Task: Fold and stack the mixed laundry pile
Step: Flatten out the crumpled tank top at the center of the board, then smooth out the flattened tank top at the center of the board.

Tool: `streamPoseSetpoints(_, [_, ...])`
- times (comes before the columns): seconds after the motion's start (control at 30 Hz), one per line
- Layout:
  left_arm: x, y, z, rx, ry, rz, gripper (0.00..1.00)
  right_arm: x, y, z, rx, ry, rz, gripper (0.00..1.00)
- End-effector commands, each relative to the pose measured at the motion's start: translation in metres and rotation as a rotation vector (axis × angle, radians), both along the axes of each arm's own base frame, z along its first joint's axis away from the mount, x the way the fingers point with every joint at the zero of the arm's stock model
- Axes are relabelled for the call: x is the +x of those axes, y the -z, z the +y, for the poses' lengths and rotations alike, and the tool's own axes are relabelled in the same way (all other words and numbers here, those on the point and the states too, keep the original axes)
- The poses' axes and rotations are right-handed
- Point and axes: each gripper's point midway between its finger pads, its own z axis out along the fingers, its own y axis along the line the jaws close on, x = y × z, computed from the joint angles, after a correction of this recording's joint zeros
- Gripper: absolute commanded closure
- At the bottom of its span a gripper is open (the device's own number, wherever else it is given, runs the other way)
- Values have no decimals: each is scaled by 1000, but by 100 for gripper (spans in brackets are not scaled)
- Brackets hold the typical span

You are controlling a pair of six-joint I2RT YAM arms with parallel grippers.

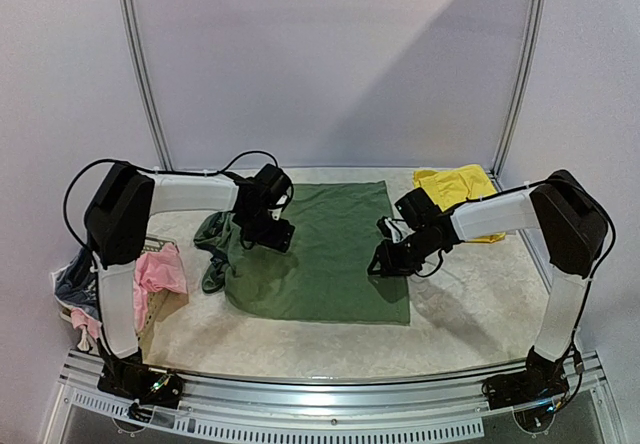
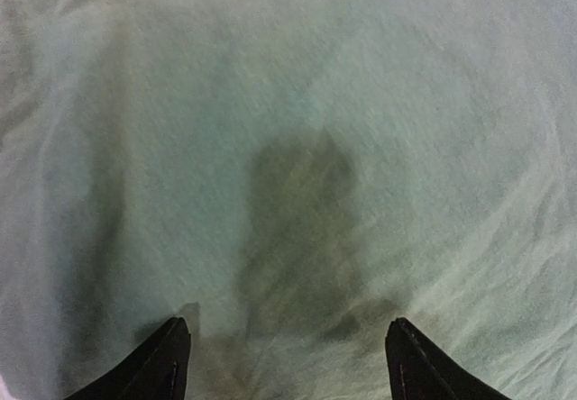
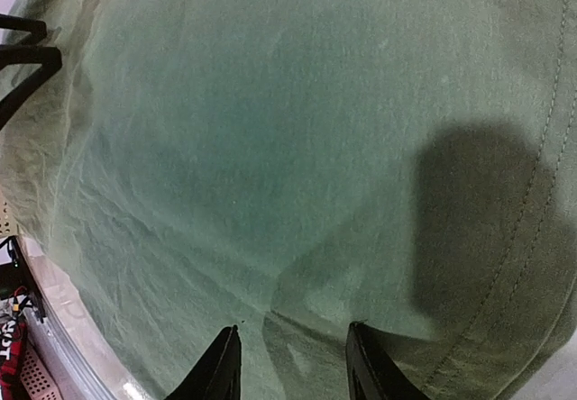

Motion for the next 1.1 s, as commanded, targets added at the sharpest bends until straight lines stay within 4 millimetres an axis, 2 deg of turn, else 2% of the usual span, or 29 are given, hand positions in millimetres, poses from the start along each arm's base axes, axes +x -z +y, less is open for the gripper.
streamPoseSetpoints(0.0, [0,10,-9,-38,4,37,24,7,19,-20,-69,46,11,60])
streamPoseSetpoints(0.1, [-3,20,-12,-44,11,64,24,7,28,-36,-75,93,38,61])
streamPoseSetpoints(0.27, [-7,29,-26,-66,36,94,27,0,37,-52,-89,123,55,61])
streamPoseSetpoints(0.53, [-16,33,-61,-90,100,123,28,-13,48,-87,-129,197,74,61])
streamPoseSetpoints(0.7, [-28,31,-89,-114,155,149,29,-16,44,-116,-181,255,58,61])
streamPoseSetpoints(0.77, [-31,23,-96,-115,174,134,29,-11,38,-123,-184,273,42,61])
streamPoseSetpoints(0.87, [-33,-6,-100,-132,185,88,29,-3,28,-118,-163,261,22,60])
streamPoseSetpoints(0.97, [-34,-48,-84,-119,170,3,24,6,19,-106,-121,242,12,60])
streamPoseSetpoints(1.0, [-33,-70,-74,-106,164,-48,22,8,18,-104,-115,238,11,59])
streamPoseSetpoints(1.07, [-35,-99,-52,-70,145,-114,14,13,14,-99,-100,227,8,59])
